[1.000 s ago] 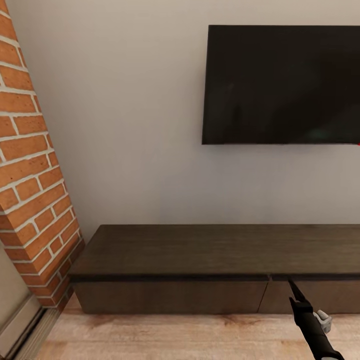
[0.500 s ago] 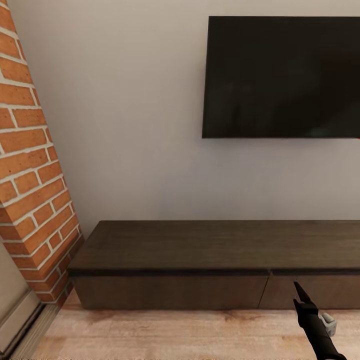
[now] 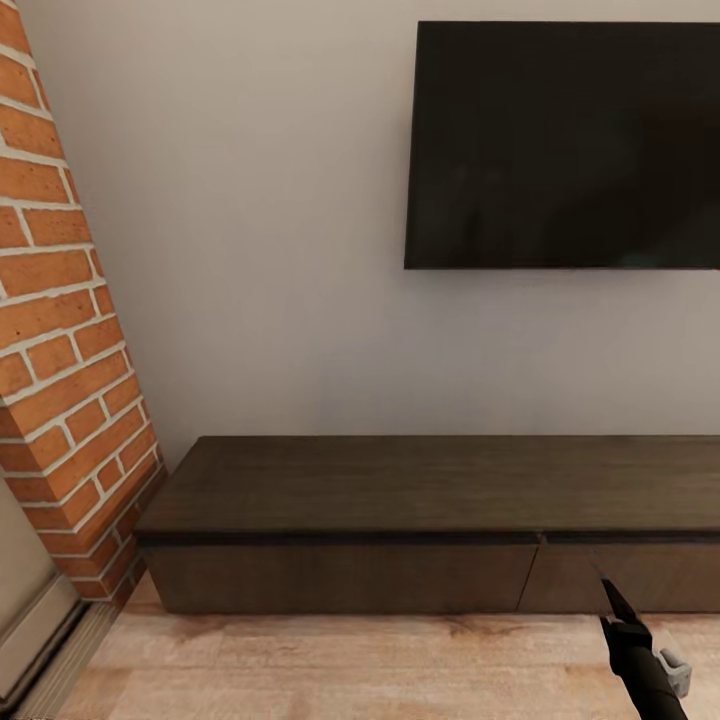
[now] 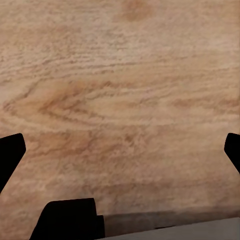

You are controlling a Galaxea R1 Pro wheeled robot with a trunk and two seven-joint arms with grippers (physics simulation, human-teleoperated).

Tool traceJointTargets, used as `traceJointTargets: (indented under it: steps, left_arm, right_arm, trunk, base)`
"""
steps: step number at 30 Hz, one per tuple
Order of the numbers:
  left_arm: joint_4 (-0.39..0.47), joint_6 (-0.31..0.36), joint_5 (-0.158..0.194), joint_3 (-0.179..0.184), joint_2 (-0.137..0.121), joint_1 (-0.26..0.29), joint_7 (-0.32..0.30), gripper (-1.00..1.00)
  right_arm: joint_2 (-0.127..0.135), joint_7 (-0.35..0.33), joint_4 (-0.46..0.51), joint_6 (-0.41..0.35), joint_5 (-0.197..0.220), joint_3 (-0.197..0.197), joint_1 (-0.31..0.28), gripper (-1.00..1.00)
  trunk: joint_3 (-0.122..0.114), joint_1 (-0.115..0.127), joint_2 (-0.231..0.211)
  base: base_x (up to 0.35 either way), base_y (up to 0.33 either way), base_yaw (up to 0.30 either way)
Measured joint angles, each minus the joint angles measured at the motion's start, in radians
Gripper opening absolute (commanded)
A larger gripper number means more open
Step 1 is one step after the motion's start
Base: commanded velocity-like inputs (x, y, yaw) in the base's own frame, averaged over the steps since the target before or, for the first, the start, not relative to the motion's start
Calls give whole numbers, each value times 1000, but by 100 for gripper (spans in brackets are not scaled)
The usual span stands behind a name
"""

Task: Place each of the two pumpkins and all three candles from the living room inside a cabinet in the living room (use any cabinet), then make sure every cabinet is closed, and position the cauldron so it is next to a table in the living room.

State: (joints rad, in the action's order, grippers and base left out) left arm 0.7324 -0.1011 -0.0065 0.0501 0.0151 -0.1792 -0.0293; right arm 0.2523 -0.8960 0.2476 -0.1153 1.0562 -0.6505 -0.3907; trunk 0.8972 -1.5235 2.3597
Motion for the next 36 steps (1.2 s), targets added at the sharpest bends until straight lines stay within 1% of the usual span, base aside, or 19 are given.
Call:
traceJointTargets:
  steps: [5, 11, 15, 20, 28, 36]
  left_arm:
    - [0, -1, 1, 0, -1, 0, -1, 100]
    - [0, -1, 1, 0, -1, 0, -1, 100]
    - [0, 0, 0, 1, -1, 0, -1, 100]
    - [0, -1, 0, 0, -1, 0, -1, 100]
    - [0, 0, 0, 1, -2, 0, -1, 100]
    - [0, 0, 0, 0, -1, 0, -2, 100]
  right_arm:
    - [2, 23, -6, 0, 1, -4, 0, 100]
    - [3, 35, -7, 0, 2, -5, 0, 100]
    - [4, 43, -7, 0, 0, -4, 0, 100]
    - [8, 83, -8, -2, 0, -3, 0, 100]
    - [10, 96, -8, -59, 2, -4, 0, 100]
    - [11, 99, -8, -70, 2, -4, 0, 100]
  trunk:
    - [0, 0, 0]
    - [0, 0, 0]
    - [0, 0, 0]
    - [0, 0, 0]
    - [0, 0, 0]
    - [0, 0, 0]
  base:
    - [0, 0, 0]
    - [5, 0, 0]
    - [150, 0, 0]
    - [79, 0, 0]
    - [73, 0, 0]
    - [20, 22, 0]
